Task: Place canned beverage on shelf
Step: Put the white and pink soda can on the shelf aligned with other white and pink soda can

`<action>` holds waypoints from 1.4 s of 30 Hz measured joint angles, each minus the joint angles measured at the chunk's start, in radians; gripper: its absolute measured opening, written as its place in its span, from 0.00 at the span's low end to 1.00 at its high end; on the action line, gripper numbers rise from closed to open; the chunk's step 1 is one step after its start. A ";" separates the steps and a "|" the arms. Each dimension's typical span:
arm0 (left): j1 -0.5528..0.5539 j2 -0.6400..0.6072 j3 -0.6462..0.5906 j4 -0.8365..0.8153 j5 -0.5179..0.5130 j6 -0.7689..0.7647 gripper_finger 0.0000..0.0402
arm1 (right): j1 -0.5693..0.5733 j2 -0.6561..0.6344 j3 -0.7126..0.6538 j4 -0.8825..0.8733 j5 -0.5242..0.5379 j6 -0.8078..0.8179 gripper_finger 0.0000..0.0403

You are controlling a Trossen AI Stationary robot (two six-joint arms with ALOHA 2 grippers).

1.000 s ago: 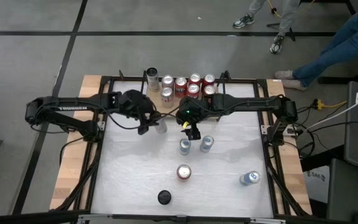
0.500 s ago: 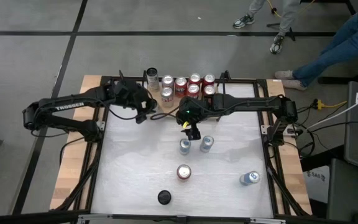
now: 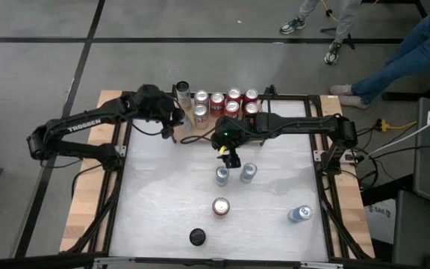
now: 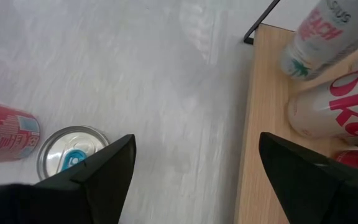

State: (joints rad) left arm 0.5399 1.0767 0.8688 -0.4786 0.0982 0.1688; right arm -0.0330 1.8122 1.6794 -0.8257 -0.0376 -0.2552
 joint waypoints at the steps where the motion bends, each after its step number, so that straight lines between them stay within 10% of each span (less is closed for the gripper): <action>1: 0.008 0.001 0.000 0.000 0.000 0.001 0.59 | 0.000 0.000 0.000 0.003 0.000 0.000 0.82; 26: 0.147 0.045 0.004 0.063 0.164 0.159 0.59 | 0.000 0.000 0.000 0.019 -0.027 0.000 0.82; 42: 0.198 0.102 0.267 -0.158 0.155 0.316 0.59 | 0.000 0.000 0.000 0.026 -0.027 0.000 0.82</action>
State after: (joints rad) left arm 0.7381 1.1788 1.1360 -0.6370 0.2529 0.4852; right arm -0.0326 1.8122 1.6794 -0.8001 -0.0647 -0.2550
